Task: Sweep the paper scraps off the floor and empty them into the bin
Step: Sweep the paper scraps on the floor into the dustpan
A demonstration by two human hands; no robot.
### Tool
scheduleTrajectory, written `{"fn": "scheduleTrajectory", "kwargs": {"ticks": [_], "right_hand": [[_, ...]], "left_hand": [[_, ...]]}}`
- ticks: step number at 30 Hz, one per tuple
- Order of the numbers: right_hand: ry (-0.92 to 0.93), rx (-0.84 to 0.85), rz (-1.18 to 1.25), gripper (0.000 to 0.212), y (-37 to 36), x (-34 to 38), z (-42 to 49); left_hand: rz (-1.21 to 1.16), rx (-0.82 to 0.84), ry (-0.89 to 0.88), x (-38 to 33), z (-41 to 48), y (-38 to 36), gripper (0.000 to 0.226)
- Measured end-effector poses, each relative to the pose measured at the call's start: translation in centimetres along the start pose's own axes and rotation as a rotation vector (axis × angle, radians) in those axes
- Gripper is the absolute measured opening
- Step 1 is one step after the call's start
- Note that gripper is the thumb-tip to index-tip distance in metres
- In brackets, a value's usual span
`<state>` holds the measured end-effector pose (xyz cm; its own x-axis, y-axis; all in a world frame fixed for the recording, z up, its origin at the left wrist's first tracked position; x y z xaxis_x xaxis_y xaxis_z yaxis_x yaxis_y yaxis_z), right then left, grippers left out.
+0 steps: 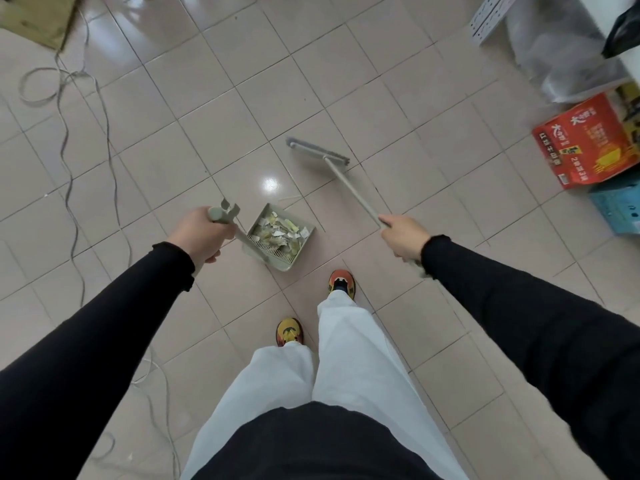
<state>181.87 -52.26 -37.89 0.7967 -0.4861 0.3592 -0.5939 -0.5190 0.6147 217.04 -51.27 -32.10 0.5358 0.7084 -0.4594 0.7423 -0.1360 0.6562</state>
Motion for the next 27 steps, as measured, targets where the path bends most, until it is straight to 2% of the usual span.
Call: {"fn": "scheduleTrajectory", "kwargs": {"ticks": [5, 7, 13, 19, 24, 27], "right_hand": [[-0.032, 0.199, -0.105, 0.042, -5.5, 0.4, -3.3], [-0.048, 0.269, -0.045, 0.042, -5.3, -1.3, -6.8], [-0.106, 0.219, 0.111, 0.047, -2.5, -5.8, -16.5], [-0.059, 0.045, 0.094, 0.047, -6.2, -3.4, -14.0], [-0.068, 0.168, 0.048, 0.033, -11.7, -1.8, -13.5], [-0.112, 0.181, 0.134, 0.041, -12.2, -4.5, -17.3]], "left_hand": [[-0.002, 0.022, -0.006, 0.6, -0.5, 0.2, 0.011], [-0.017, 0.014, -0.002, 1.2, -0.9, 0.2, 0.012], [-0.045, 0.030, 0.015, 3.9, -1.8, 0.0, 0.020], [-0.046, 0.036, 0.003, 6.7, -3.1, -0.1, 0.013], [-0.042, 0.019, -0.025, 9.4, -4.4, -0.6, 0.007], [-0.051, 0.011, -0.035, 10.9, -5.1, -0.9, 0.012]]}}
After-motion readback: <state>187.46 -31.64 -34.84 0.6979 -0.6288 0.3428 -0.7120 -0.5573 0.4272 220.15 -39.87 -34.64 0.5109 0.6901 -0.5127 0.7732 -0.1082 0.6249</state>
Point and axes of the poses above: each hand's wrist, its own z-axis towards the middle knuckle, its own y-axis out of the back of the hand, x = y × z, the point moved 4 cm from there along z, towards the middle knuckle, and after that the axes turned 11 degrees about -x, right-handed, at the moved point
